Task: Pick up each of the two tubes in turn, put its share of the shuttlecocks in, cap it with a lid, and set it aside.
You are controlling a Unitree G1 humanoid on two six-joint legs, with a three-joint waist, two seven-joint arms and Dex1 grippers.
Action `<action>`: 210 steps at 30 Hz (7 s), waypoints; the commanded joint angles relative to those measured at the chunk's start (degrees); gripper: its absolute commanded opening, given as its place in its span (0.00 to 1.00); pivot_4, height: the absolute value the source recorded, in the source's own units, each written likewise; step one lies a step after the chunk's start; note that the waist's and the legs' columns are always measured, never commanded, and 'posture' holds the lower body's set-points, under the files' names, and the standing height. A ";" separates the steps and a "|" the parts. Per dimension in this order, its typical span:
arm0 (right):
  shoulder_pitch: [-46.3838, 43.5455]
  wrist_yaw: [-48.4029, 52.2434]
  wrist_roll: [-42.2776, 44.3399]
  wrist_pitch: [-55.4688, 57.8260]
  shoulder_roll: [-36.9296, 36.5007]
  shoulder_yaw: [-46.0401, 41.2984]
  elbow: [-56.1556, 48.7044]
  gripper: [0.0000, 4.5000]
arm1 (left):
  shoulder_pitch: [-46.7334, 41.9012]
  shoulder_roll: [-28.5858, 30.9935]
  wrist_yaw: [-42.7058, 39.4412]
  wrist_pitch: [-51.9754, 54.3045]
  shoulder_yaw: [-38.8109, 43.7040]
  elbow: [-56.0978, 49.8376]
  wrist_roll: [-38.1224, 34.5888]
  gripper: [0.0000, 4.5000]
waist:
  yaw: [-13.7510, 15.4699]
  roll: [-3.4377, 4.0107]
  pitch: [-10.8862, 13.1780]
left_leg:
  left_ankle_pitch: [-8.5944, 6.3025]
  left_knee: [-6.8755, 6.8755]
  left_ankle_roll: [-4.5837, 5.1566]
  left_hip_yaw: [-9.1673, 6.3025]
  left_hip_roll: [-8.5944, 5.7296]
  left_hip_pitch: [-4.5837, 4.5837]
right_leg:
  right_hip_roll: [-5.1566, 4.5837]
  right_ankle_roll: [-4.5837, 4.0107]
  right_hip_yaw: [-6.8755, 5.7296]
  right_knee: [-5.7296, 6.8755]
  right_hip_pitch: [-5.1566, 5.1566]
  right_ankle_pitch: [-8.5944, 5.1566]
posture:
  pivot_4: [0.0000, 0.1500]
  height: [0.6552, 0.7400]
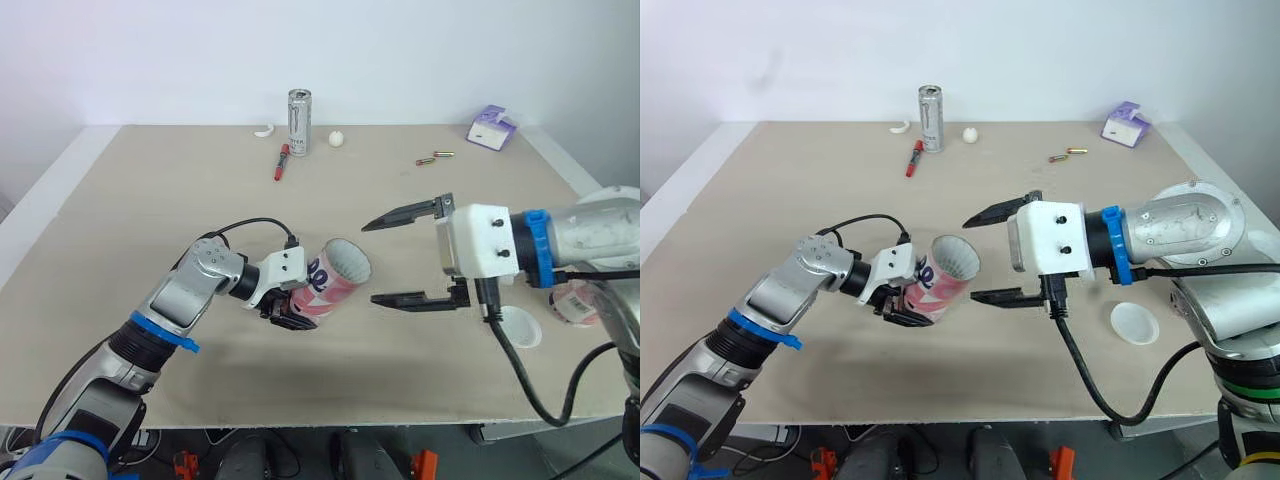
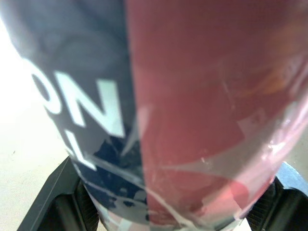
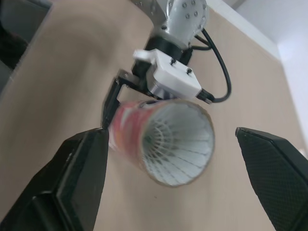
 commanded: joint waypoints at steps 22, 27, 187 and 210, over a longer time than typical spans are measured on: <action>-14.97 8.91 -16.20 -8.19 8.95 20.76 17.87 0.01 | -2.30 -1.18 -0.22 -1.26 -3.57 2.52 2.47 0.75 | 0.09 -0.04 -0.01 | 0.02 0.13 0.04 -0.06 -0.28 -0.34 | -0.22 0.18 -0.15 -0.04 -0.14 0.03 | 1.00 1.00; -17.53 10.54 -23.13 -12.06 11.30 25.62 22.37 0.01 | -2.20 -1.37 -0.26 -1.14 -3.64 2.33 2.39 0.75 | 0.09 -0.03 -0.01 | 0.02 0.23 0.04 -0.07 -0.30 -0.42 | -0.25 0.20 -0.19 -0.04 -0.14 0.04 | 1.00 1.00; -28.37 23.02 -15.53 -13.21 2.20 23.25 24.98 0.01 | 5.68 -20.26 8.79 -24.08 1.35 22.82 0.53 0.75 | 1.50 0.43 -0.03 | 0.42 1.10 0.57 -0.15 -0.31 -1.41 | -2.16 0.05 -2.72 -0.18 -0.20 0.87 | 1.00 1.00; -30.24 23.02 -19.13 -20.99 5.82 25.82 32.26 0.01 | 7.09 -20.25 9.36 -21.35 1.39 21.07 -0.07 0.75 | 1.48 0.43 -0.03 | 0.42 1.09 0.56 -0.14 -0.28 -1.42 | -2.18 0.02 -2.83 -0.18 -0.21 0.90 | 1.00 1.00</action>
